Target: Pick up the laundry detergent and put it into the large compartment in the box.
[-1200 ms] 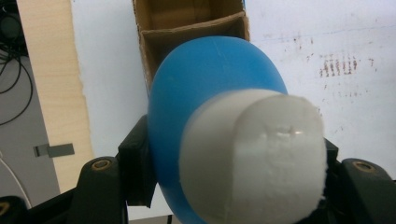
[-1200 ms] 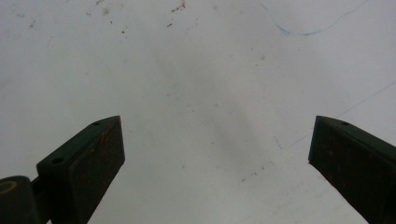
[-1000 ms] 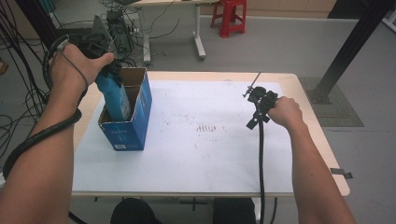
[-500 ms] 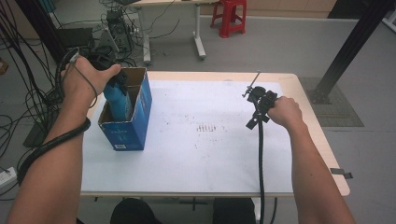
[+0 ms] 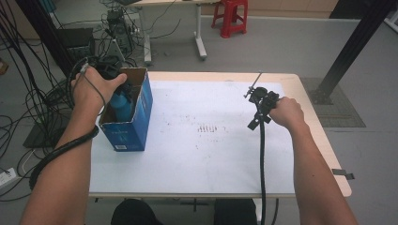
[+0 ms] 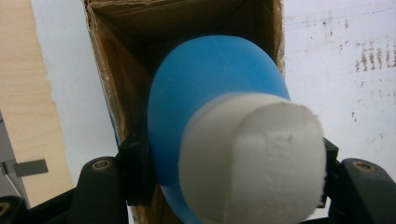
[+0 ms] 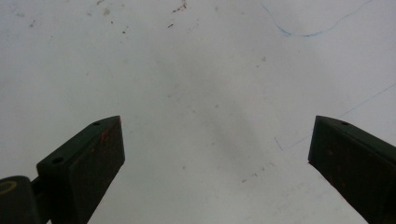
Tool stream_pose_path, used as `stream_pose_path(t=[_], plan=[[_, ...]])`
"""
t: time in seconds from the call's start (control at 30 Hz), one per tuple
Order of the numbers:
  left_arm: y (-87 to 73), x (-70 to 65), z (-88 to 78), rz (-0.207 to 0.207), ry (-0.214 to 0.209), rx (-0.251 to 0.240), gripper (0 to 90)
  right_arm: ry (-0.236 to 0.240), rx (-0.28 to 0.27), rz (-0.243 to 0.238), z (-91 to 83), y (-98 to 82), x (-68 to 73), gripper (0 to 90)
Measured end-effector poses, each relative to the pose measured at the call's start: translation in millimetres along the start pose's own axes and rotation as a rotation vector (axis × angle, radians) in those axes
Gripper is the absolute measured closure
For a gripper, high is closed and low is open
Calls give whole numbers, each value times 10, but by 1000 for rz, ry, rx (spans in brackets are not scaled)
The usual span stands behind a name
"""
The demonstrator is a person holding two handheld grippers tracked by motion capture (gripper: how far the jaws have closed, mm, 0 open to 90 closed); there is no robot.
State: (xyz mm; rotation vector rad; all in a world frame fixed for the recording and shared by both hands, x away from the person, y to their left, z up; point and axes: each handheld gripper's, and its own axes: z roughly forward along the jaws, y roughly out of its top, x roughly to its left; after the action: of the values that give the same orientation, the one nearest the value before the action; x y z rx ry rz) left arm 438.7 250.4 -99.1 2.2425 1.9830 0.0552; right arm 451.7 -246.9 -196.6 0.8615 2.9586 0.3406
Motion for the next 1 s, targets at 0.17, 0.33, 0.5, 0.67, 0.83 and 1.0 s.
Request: stream_pose_path(t=[0.17,0.33,0.5,0.67,0.83,1.0], plan=[[3,-12,84,-2,10,8,376,2,-1,1,2,-3,1,32],[7,8,160,-6,6,17,376,1,1,1,7,-6,6,32],[6,15,212,-9,9,22,376,-1,2,3,-3,-13,9,32],[7,39,256,-12,4,26,376,-3,1,4,-14,-24,12,32],[13,53,308,-10,2,36,376,-1,2,7,-14,-24,14,33],[23,60,362,-9,4,46,376,-3,0,5,-21,-32,13,32]])
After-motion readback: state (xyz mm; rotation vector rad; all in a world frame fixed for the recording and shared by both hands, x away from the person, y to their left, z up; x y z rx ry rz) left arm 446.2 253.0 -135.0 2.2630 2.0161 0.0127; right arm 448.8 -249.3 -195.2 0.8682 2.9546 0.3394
